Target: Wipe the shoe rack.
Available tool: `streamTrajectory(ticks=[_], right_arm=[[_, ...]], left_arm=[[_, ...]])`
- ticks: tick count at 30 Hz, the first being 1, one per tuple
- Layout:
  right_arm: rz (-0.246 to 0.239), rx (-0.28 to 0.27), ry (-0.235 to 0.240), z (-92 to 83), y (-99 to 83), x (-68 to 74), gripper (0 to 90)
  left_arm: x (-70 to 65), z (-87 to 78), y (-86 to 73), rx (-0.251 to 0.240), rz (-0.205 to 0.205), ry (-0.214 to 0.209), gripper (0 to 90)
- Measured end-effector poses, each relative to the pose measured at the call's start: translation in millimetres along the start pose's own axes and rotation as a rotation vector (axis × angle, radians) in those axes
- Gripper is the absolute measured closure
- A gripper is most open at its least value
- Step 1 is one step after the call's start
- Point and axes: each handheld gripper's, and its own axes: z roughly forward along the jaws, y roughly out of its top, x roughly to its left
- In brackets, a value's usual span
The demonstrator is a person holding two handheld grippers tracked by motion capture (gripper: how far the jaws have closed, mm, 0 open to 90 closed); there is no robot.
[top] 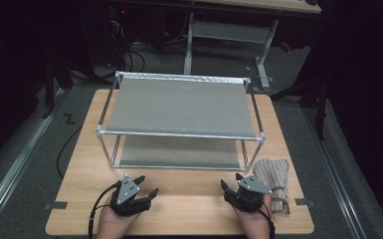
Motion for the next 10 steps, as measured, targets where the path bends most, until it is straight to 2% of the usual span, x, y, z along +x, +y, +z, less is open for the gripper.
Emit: streamTrajectory(ticks=[4, 7, 10], right_arm=[[-0.011, 0.008, -0.012, 0.5, -0.2, 2.7, 38.6], [0.016, -0.002, -0.016, -2.4, 0.6, 1.7, 37.7], [0.019, -0.015, -0.024, -5.8, 1.7, 1.4, 37.0]], left_arm=[[-1.4, 1.3, -1.3, 0.009, -0.004, -0.018, 35.5], [0.6, -0.4, 1.2, -0.006, -0.020, -0.020, 35.2], [1.7, -2.6, 1.2, -0.014, -0.040, -0.023, 35.4]])
